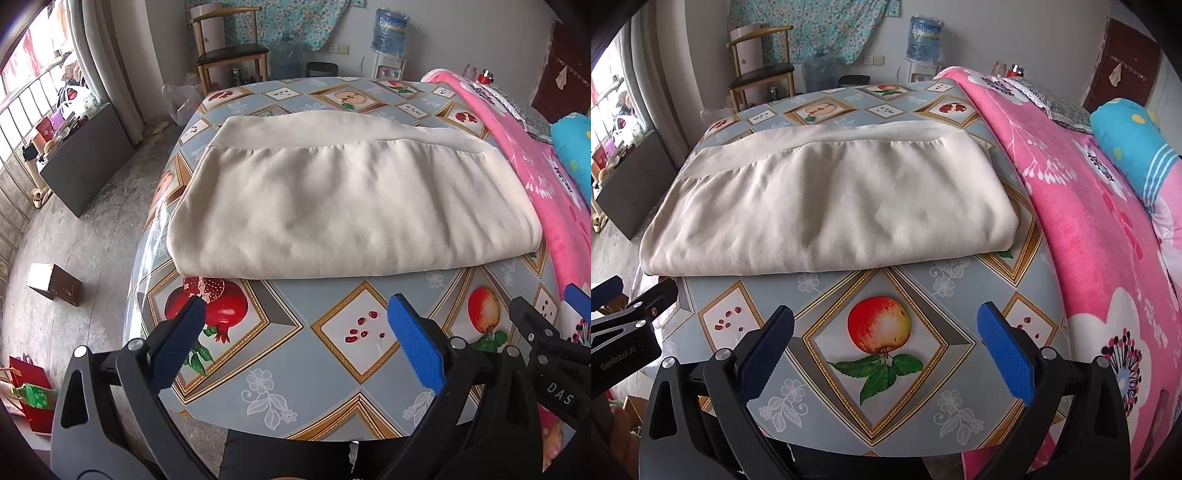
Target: Fold large clothes
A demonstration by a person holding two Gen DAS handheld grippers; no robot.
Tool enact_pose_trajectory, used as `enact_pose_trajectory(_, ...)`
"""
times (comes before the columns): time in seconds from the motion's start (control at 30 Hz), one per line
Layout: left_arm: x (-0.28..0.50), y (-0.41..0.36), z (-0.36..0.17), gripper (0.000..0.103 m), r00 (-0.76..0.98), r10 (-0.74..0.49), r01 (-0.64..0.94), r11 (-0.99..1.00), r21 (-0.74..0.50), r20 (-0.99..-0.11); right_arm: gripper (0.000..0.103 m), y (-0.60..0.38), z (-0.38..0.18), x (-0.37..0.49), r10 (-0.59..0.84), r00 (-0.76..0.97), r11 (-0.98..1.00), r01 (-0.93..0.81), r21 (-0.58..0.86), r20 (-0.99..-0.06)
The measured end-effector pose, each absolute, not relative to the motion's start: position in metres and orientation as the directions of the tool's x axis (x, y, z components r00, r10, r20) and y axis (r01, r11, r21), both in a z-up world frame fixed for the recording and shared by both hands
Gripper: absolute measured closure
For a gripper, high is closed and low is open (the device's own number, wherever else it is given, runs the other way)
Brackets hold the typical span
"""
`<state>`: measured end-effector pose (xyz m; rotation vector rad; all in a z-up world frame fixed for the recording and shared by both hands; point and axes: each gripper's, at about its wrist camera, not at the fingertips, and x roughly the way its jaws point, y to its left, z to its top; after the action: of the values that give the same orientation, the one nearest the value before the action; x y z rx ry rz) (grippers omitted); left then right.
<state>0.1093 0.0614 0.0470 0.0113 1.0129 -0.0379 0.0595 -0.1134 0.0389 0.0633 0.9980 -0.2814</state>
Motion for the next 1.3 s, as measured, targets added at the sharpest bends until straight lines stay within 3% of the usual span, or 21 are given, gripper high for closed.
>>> enact_pose_trajectory(1.3,0.098,0.056,0.05,0.008,0.53,-0.033,0.044,0.999,-0.011,-0.847,0.006,-0.112,0.05,0.051,-0.206,0.532,0.962,0.264,-0.07,-0.822)
